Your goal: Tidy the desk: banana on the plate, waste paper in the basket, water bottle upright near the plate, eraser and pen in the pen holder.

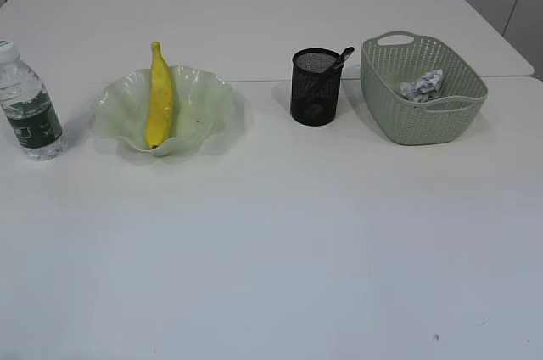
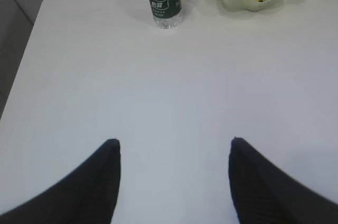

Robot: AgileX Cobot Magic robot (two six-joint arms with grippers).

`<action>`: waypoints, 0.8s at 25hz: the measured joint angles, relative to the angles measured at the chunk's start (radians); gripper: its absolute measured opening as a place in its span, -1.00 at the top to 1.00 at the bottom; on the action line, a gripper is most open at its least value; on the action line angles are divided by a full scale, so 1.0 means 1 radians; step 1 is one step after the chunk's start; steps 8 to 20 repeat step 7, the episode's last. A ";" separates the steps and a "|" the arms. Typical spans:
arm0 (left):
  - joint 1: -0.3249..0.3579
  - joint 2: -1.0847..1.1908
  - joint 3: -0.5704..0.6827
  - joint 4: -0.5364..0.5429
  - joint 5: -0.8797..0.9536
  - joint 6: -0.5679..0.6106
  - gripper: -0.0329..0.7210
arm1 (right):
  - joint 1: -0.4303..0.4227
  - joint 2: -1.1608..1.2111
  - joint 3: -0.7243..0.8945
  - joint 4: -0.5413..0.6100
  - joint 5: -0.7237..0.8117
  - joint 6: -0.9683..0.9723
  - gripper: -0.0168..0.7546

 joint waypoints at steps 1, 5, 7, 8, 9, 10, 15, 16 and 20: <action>0.000 0.000 0.000 0.000 0.000 0.000 -0.30 | 0.000 0.000 0.000 0.000 0.000 0.000 0.36; 0.000 0.000 0.000 0.000 0.000 0.000 -0.30 | 0.000 0.000 0.000 0.000 0.000 0.000 0.36; 0.000 0.000 0.000 0.000 0.000 0.000 -0.30 | 0.000 0.000 0.000 0.000 0.000 0.000 0.36; 0.000 0.000 0.000 0.000 0.000 0.000 -0.30 | 0.000 0.000 0.000 0.000 0.000 0.000 0.36; 0.000 0.000 0.000 0.000 0.000 0.000 -0.30 | 0.000 0.000 0.000 0.000 0.000 0.000 0.36; 0.000 0.000 0.000 0.000 0.000 0.000 -0.30 | 0.000 0.000 0.000 0.000 0.000 0.000 0.36; 0.000 0.000 0.000 0.000 0.000 0.000 -0.30 | 0.000 0.000 0.000 0.000 0.000 0.000 0.36; 0.000 0.000 0.000 0.000 0.000 0.000 -0.30 | 0.000 0.000 0.000 0.000 0.000 0.000 0.36; 0.000 0.000 0.000 0.000 0.000 0.000 -0.30 | 0.000 0.000 0.000 0.000 0.000 0.000 0.36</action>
